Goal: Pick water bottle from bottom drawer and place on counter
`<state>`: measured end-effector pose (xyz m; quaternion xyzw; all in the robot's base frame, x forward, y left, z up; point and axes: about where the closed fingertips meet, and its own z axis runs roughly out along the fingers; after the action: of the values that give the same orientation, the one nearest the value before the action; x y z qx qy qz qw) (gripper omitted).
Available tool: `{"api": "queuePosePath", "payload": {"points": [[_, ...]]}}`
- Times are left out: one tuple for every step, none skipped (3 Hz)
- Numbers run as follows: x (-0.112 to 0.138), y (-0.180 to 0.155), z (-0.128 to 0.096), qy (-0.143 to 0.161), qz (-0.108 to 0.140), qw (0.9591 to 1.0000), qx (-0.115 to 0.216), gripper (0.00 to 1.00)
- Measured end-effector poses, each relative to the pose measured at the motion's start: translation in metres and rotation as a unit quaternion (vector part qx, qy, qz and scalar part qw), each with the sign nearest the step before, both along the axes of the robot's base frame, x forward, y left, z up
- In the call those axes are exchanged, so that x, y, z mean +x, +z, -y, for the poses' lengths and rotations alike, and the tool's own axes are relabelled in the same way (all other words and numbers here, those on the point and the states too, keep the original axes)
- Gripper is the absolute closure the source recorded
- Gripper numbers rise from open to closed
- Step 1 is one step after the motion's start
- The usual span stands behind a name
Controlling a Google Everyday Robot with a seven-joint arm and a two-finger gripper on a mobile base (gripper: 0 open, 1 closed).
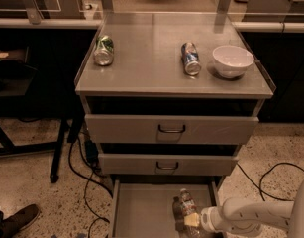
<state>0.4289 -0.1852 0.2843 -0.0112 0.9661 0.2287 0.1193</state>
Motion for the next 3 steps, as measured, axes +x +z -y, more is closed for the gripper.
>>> {"api": "queuePosePath", "payload": {"points": [[0.0,0.0,0.0,0.0,0.0,1.0,0.0,1.0],[-0.002,0.021,-0.001,-0.004,0.012,0.9999,-0.008,1.0],[-0.011,0.07,-0.003,-0.009,0.046,0.9987,-0.023,1.0]]}}
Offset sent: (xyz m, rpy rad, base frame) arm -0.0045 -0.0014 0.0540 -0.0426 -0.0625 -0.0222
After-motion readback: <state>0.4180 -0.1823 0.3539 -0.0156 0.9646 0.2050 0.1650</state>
